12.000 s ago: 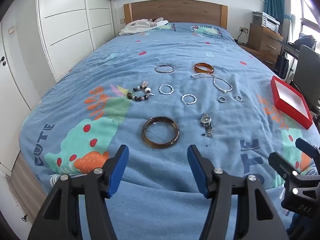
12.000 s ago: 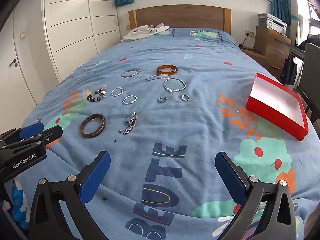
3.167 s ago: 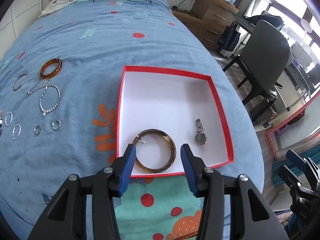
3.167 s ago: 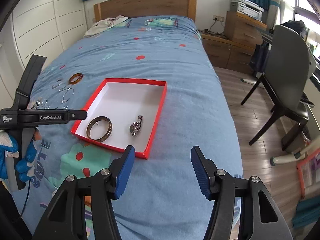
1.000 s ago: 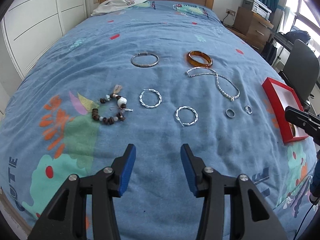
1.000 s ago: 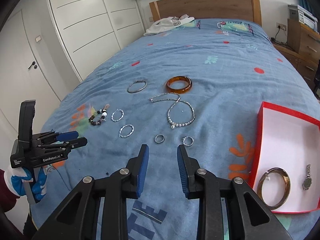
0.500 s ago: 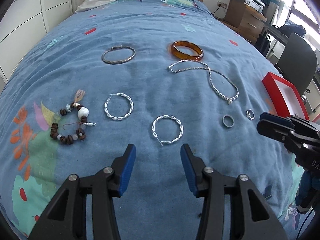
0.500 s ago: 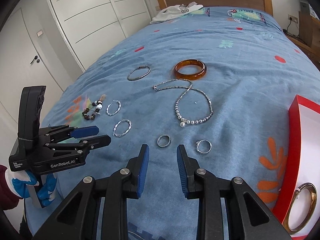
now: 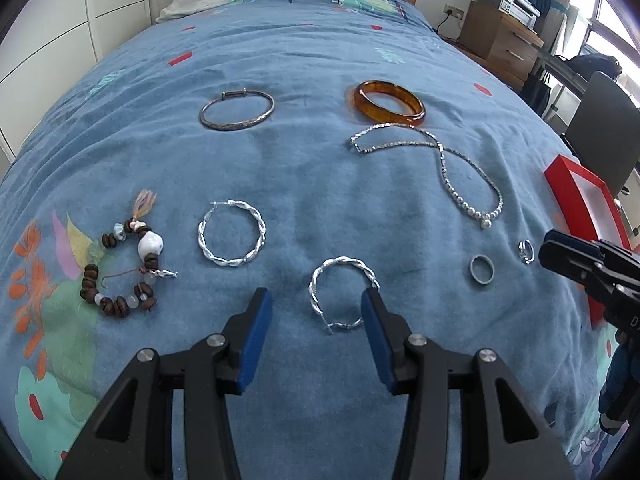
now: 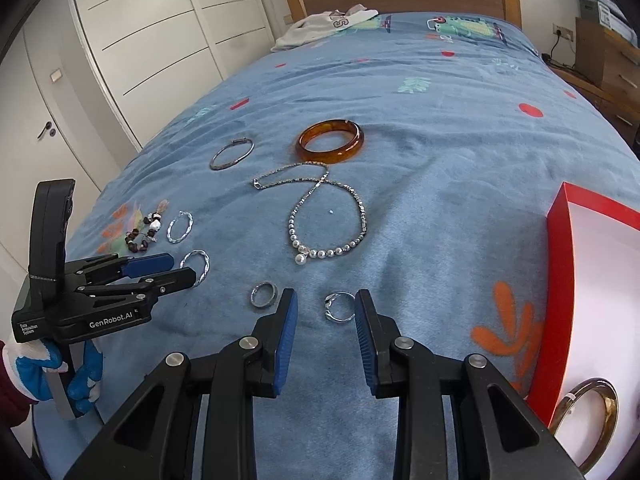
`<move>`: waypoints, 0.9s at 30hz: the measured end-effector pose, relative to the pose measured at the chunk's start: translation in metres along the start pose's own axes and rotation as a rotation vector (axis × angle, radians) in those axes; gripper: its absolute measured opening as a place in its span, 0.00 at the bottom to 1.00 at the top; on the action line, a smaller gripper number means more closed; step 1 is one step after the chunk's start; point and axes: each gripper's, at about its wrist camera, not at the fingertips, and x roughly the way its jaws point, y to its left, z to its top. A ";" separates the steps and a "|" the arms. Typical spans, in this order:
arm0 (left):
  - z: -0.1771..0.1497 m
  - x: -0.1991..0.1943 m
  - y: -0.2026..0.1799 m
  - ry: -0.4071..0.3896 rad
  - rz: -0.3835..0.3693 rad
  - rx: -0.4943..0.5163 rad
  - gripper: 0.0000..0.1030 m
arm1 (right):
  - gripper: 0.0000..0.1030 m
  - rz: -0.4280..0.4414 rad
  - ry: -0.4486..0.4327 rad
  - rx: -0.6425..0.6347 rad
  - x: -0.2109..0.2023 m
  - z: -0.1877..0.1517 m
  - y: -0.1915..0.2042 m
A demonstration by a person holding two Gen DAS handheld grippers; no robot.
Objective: Organize jewelry
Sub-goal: 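Grasp a twisted silver hoop with the left tool while the right tool grasps a silver ring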
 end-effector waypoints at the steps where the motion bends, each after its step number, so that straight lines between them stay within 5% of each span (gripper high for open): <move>1: 0.000 0.001 0.000 -0.003 0.001 -0.005 0.43 | 0.29 -0.004 0.003 0.000 0.002 0.000 -0.001; 19: 0.001 0.013 0.008 -0.005 0.016 -0.070 0.41 | 0.30 -0.023 0.044 0.009 0.024 -0.005 -0.008; 23: -0.001 0.012 0.004 -0.015 0.042 -0.054 0.24 | 0.19 -0.033 0.042 0.025 0.027 -0.007 -0.012; 27: -0.001 0.010 0.002 -0.008 0.038 -0.035 0.05 | 0.19 -0.039 0.041 0.011 0.027 -0.007 -0.010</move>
